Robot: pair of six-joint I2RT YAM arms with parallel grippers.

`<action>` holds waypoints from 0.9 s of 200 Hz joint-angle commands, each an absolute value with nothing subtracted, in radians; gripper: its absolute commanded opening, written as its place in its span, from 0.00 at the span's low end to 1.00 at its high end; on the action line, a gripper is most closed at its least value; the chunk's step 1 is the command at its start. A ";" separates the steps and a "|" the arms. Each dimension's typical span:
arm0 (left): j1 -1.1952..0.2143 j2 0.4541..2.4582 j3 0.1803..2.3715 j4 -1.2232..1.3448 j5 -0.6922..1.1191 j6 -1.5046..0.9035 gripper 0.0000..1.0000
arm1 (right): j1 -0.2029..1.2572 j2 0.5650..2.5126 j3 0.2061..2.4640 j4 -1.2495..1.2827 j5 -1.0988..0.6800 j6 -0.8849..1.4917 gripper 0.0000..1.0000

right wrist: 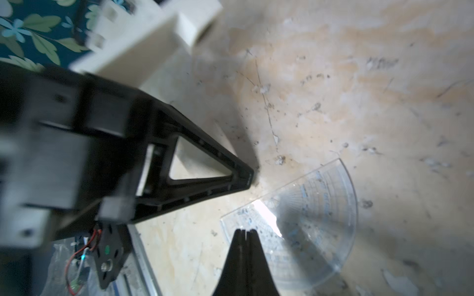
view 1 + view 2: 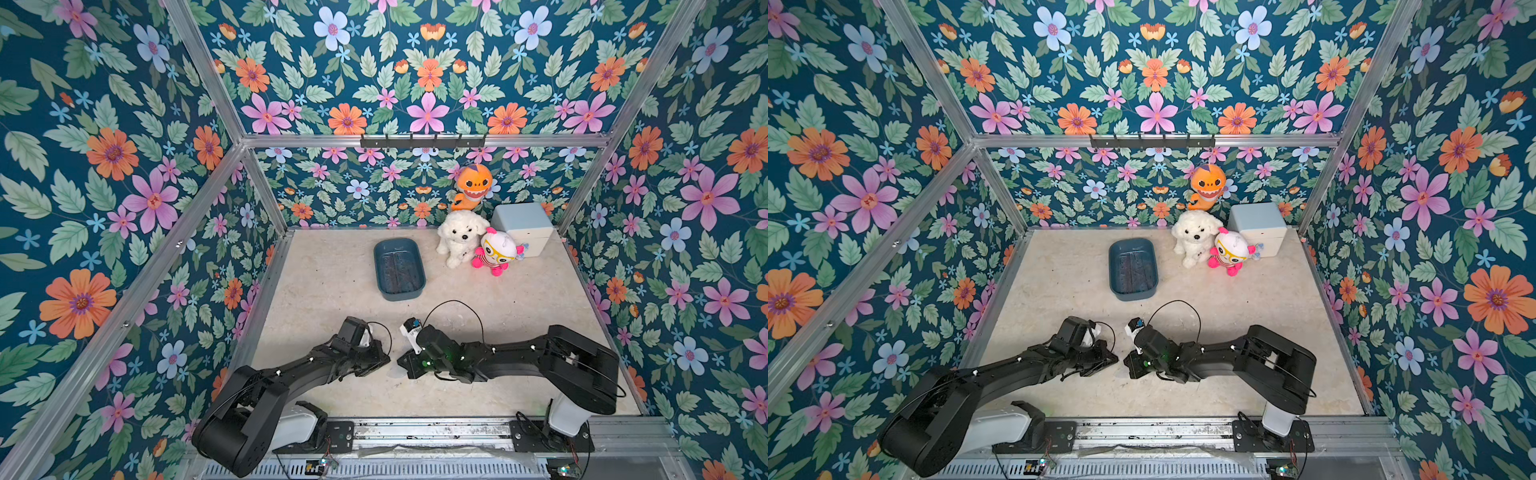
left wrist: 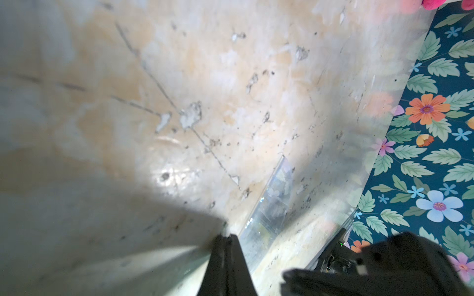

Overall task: Put the scattered rulers into the storage box
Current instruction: Pick up the ruler from the center of the board.

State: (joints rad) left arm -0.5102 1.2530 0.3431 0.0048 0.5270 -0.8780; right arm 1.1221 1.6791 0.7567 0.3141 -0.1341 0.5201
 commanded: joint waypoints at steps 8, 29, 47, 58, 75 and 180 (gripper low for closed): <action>-0.511 1.224 0.357 -0.115 0.500 -0.833 0.04 | 1.141 1.615 0.738 0.234 -0.106 0.506 0.00; -0.518 1.216 0.353 -0.128 0.524 -0.820 0.08 | 1.182 1.614 0.712 0.219 -0.078 0.530 0.00; -0.541 1.240 0.355 -0.132 0.543 -0.809 0.09 | 1.207 1.623 0.682 0.239 -0.065 0.562 0.00; -0.560 1.260 0.358 -0.126 0.546 -0.807 0.09 | 1.209 1.635 0.660 0.265 -0.066 0.580 0.00; -0.585 1.289 0.366 -0.108 0.548 -0.810 0.08 | 1.209 1.649 0.640 0.288 -0.052 0.587 0.00; -0.606 1.442 0.432 -0.034 0.545 -0.791 0.07 | 1.123 1.695 0.615 0.271 -0.031 0.540 0.00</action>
